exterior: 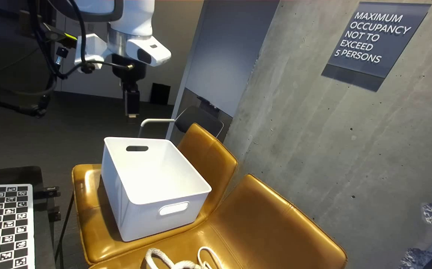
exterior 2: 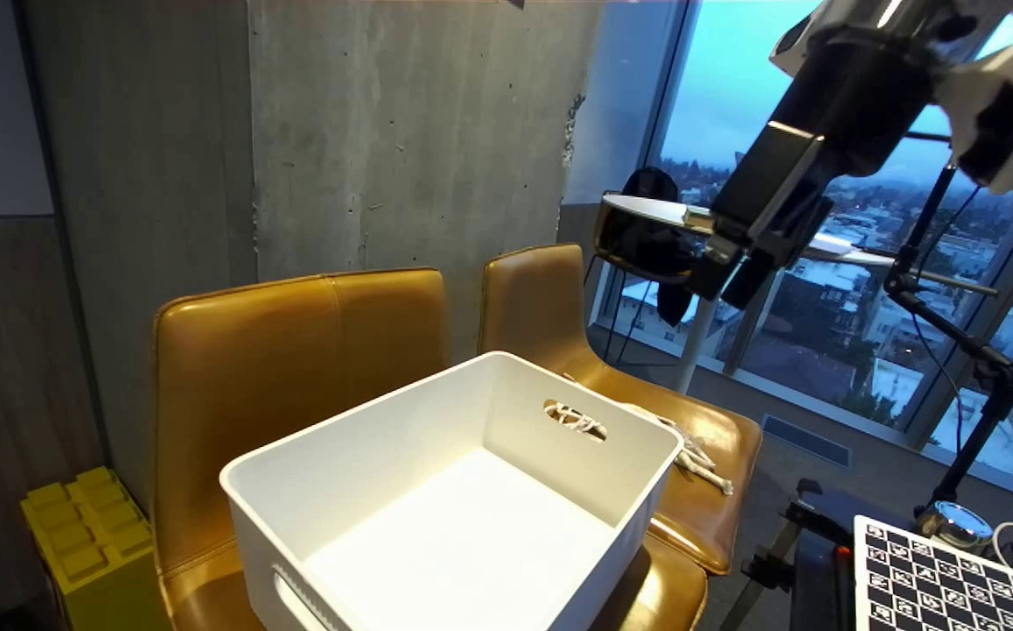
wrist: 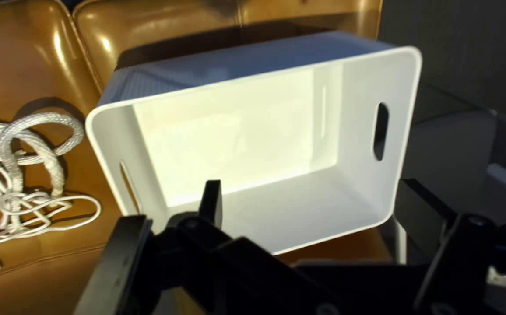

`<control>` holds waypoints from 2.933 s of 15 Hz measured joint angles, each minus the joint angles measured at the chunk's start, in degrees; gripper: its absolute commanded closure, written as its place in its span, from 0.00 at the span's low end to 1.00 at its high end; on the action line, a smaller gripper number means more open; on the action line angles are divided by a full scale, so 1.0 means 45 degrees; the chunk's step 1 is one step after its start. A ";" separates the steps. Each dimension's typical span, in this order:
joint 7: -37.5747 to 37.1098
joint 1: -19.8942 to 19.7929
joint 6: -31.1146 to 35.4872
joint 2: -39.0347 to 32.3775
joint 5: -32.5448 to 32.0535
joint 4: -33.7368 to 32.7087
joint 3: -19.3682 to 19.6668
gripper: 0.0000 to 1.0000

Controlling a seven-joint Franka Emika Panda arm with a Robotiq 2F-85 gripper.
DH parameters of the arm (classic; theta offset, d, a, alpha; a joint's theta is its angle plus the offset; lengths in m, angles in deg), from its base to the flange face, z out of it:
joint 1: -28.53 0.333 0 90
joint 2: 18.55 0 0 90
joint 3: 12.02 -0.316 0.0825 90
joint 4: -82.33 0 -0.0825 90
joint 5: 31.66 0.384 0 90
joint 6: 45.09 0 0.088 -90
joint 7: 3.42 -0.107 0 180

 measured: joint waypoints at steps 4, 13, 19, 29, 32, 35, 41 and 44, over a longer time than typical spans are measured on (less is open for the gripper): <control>-0.1400 -0.1194 0.1891 -0.1405 -0.1066 -0.0105 0.0418 0.00; -0.2865 -0.2087 0.3978 -0.2950 -0.1458 0.0218 0.1633 0.00; -0.2973 -0.2370 0.5676 -0.4942 -0.1239 0.0333 0.2440 0.00; -0.2971 -0.2148 0.8053 -0.9624 -0.0345 -0.1413 0.2663 0.00; -0.2971 -0.2152 0.8054 -1.0666 -0.0221 -0.2239 0.2947 0.00; -0.2971 -0.2152 0.8053 -1.1541 -0.0077 -0.2929 0.3094 0.21; -0.2978 -0.2042 0.8013 -1.2666 0.0104 -0.4152 0.3086 0.63; -0.2980 -0.1806 0.7977 -1.2666 0.0108 -0.4410 0.3075 0.85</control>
